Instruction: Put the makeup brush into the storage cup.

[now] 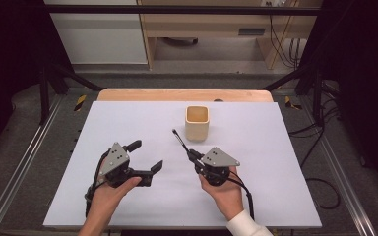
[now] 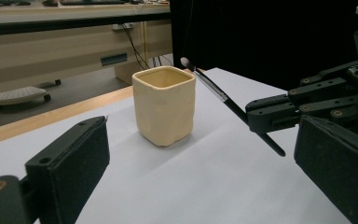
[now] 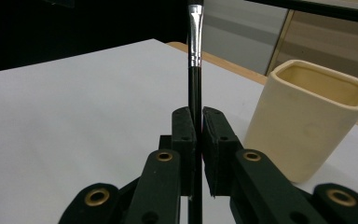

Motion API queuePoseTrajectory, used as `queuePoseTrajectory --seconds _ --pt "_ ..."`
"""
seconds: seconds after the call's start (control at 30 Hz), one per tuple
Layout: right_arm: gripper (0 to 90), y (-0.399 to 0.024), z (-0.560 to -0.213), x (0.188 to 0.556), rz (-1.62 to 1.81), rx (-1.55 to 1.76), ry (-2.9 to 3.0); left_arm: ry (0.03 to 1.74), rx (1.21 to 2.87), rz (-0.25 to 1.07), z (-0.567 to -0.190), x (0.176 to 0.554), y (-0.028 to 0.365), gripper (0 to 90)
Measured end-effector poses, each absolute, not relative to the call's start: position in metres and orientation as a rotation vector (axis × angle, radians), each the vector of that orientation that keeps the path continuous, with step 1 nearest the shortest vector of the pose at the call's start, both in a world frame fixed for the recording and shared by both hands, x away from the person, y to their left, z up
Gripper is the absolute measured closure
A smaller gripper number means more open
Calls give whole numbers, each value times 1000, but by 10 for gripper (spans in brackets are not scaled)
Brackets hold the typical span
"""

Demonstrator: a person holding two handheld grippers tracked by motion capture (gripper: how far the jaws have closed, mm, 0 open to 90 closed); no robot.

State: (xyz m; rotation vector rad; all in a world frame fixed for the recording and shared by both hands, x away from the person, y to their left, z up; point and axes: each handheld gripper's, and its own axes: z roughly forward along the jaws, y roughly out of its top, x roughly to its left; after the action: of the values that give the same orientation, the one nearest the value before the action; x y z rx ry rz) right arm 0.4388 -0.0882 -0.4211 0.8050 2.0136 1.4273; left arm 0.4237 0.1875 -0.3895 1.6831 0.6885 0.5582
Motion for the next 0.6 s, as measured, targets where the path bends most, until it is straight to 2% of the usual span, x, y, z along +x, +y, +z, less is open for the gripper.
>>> queuePoseTrajectory --seconds 0.47,0.6 --pt "837 -84 -421 436 1449 765 1989 718 1658 509 -388 427 175 50" --pt "837 -81 -422 434 1454 751 1987 758 1623 455 -389 431 169 63"
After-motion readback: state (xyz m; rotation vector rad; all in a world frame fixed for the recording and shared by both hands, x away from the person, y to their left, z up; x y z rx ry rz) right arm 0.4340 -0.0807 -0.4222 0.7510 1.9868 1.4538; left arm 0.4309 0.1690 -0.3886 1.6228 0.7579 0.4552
